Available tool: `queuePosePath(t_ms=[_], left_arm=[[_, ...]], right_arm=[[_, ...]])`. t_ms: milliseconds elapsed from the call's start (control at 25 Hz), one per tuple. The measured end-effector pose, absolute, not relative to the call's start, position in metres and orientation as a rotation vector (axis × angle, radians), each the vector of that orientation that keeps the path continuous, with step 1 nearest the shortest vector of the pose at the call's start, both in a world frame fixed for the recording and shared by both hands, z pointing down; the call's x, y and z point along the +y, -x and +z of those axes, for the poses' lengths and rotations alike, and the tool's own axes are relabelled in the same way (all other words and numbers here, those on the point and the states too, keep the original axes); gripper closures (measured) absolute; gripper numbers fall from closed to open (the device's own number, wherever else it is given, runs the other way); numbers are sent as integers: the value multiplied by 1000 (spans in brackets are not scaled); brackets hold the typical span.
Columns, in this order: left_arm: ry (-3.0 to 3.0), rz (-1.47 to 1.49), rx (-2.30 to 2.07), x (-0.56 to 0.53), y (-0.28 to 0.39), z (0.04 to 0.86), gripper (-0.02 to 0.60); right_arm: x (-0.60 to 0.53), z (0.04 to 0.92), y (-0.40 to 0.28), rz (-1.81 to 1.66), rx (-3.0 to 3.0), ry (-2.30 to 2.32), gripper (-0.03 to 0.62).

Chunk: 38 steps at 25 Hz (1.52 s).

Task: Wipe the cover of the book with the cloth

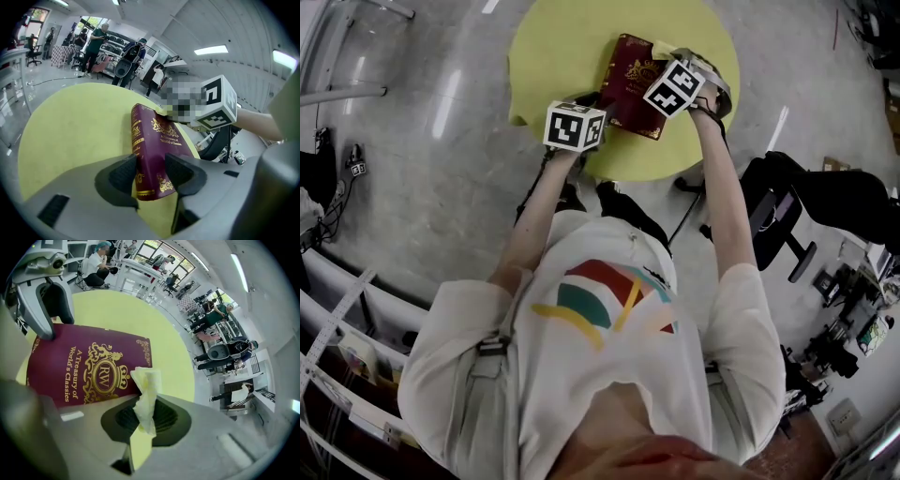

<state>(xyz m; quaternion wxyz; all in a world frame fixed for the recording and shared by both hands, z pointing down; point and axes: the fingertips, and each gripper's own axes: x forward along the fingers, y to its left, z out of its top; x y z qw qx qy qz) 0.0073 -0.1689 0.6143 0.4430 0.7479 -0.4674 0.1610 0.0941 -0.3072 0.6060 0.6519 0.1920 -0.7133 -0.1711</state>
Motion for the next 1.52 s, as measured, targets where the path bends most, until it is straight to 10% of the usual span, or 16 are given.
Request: queuePosePath(t_ms=[1520], left_arm=[[-1861, 384, -1153, -170, -6, 615, 383]], right_arm=[[-104, 608, -99, -81, -1729, -318, 565]])
